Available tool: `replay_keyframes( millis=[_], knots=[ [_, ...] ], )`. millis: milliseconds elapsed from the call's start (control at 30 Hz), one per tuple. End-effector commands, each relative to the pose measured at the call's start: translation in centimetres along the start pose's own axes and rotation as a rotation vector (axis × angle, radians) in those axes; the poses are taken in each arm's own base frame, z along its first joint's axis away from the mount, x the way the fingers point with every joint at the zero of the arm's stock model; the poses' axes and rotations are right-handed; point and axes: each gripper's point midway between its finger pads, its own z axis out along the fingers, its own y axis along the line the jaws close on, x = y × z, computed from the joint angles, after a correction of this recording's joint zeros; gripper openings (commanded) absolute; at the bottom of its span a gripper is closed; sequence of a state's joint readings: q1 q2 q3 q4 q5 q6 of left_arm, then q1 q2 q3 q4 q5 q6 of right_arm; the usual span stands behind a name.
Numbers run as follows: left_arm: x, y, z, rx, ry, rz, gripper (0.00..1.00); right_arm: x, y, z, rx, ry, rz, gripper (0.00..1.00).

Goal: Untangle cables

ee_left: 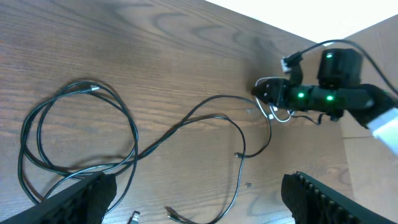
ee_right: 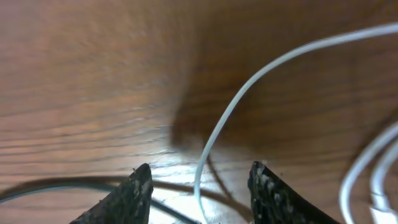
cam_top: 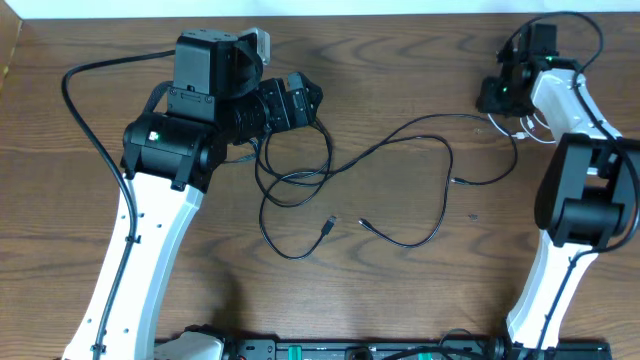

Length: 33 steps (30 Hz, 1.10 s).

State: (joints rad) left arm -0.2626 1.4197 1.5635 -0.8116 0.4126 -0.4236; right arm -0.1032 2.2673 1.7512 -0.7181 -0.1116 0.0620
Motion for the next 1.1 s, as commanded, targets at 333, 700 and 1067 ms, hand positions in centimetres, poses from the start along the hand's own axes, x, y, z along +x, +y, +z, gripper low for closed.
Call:
replay_keyframes(
  millis=[333,700,1067],
  knots=[
    [0.1,0.5,0.3,-0.014,0.006,0.005,0.9,1.6,2.9,2.5,-0.108,0.066,0.062,0.01],
    [0.1,0.5,0.3,-0.014,0.005,0.005,0.9,-6.0,2.7,-13.9,-0.481,-0.155,0.239,0.01],
    [-0.2,0.4,0.3,-0.009,-0.005,0.008,0.9,-3.2,-13.9,-14.2,0.068,-0.175,0.383,0.02]
  ],
)
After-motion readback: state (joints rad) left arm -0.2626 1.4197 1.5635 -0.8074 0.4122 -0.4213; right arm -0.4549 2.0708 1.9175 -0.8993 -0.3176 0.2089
